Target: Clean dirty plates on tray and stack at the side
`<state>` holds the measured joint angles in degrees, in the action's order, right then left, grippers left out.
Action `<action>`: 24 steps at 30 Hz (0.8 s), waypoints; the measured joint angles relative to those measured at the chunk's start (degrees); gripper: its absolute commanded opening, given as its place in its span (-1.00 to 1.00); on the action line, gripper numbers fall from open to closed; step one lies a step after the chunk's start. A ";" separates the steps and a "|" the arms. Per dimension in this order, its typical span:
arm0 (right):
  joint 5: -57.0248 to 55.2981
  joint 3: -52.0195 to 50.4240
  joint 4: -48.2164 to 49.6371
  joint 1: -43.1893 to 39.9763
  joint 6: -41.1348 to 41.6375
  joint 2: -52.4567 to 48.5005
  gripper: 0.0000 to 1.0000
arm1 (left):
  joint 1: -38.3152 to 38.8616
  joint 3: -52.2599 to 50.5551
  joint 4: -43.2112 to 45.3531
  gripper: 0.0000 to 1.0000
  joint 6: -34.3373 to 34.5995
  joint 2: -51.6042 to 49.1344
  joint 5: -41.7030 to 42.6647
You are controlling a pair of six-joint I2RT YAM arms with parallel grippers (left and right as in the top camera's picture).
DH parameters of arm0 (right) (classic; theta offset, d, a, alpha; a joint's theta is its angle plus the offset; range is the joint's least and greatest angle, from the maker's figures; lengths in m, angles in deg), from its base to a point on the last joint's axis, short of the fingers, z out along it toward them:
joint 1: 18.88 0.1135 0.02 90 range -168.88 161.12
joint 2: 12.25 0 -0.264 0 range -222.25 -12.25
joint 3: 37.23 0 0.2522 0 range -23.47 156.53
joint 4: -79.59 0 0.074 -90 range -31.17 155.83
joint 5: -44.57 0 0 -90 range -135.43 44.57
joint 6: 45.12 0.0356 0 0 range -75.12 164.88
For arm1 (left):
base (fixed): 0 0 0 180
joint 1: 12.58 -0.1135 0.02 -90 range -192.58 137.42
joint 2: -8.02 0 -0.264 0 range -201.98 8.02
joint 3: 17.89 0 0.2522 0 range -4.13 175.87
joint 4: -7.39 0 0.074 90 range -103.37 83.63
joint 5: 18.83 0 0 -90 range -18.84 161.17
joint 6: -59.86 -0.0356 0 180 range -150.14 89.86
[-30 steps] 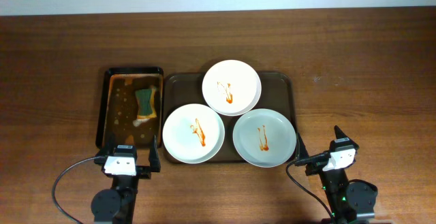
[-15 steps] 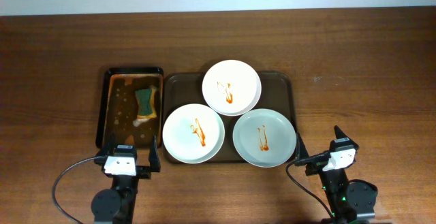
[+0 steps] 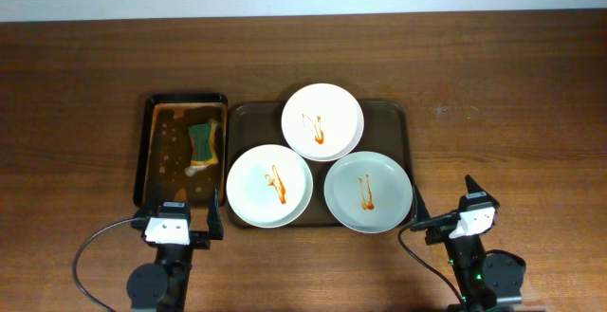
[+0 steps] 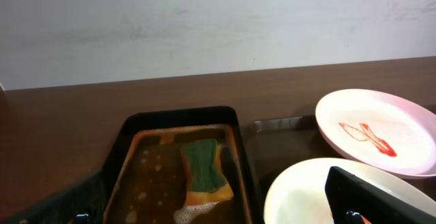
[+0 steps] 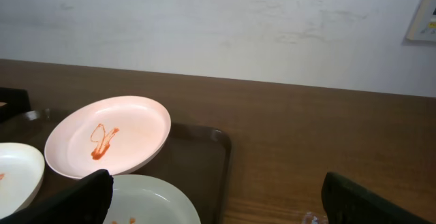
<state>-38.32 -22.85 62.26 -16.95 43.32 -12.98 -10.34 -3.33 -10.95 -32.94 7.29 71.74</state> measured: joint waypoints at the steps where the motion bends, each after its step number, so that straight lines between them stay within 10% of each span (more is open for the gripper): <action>1: 0.00 0.00 0.00 0.00 0.02 0.00 0.97 | 0.00 0.00 0.00 0.99 -0.02 0.00 0.00; 24: -2.73 4.44 -9.44 0.00 8.68 -2.21 0.97 | 0.00 6.75 -8.61 0.99 2.19 -5.29 0.90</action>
<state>-41.05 -18.41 52.81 -16.95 51.99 -15.19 -10.34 3.42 -19.56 -30.76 2.00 72.64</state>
